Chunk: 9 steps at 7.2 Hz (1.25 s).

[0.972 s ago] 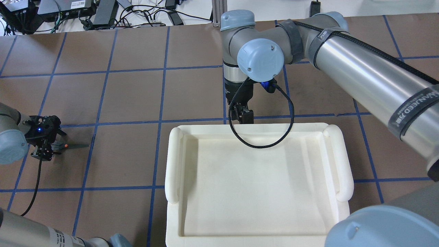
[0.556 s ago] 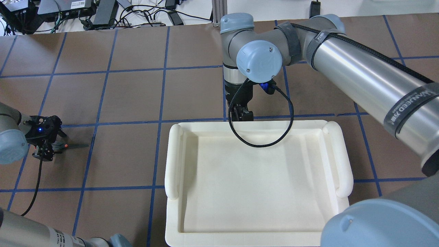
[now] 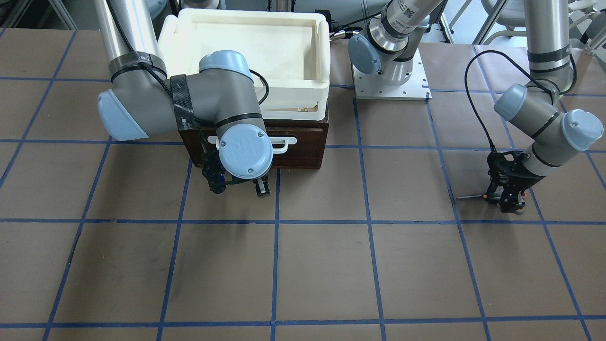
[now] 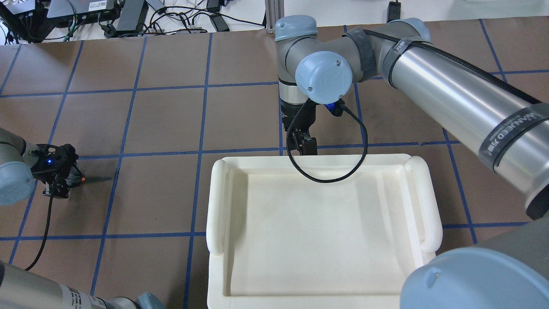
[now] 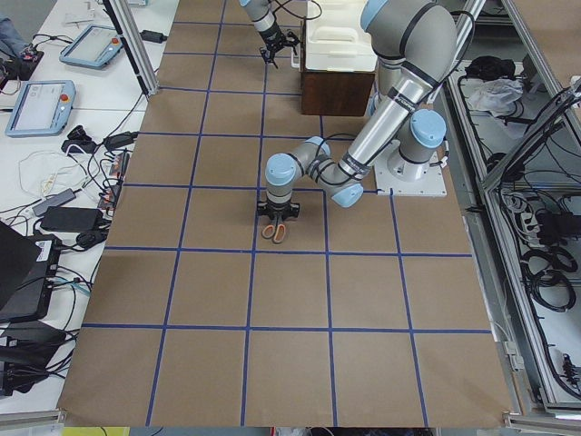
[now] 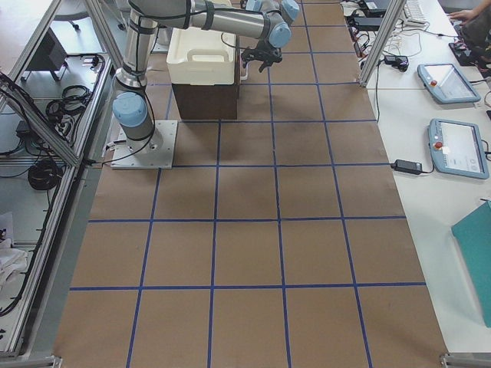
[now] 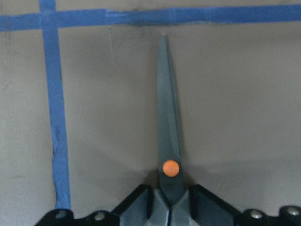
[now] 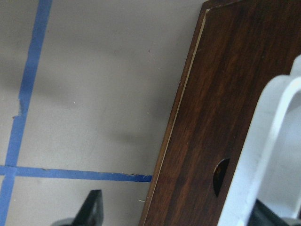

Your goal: Place scissors in drawer with both arms

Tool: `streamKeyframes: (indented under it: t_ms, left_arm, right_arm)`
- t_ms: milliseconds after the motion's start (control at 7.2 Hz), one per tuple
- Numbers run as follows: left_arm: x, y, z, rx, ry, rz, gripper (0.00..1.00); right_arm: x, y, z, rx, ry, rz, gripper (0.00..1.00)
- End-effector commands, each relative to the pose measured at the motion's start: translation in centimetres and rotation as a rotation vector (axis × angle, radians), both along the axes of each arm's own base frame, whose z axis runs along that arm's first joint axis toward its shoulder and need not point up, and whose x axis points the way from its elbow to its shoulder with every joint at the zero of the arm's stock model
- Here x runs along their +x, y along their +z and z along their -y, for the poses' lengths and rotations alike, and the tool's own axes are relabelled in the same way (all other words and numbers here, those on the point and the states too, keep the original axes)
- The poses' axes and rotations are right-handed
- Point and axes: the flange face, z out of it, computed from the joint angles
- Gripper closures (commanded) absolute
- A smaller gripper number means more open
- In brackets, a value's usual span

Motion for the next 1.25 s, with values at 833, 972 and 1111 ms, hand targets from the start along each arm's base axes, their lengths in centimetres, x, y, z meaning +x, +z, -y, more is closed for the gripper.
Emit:
streamKeyframes:
  t_ms: [833,972,1111]
  left_arm:
    - [-0.6,6.6,2.7,-0.080,-0.046,0.069,0.77]
    - [-1.8,9.0,3.7,-0.111,-0.060,0.053,0.78]
    - [-3.2,11.8,4.7,-0.142,-0.088,0.040,0.83]
  right_arm:
    - [-0.1,0.5,1.6,-0.085,0.063,0.016,0.00]
    - [-0.1,0.5,1.7,-0.093,0.067,0.020,0.00]
    - [-0.2,0.6,1.9,-0.097,0.081,0.028,0.00]
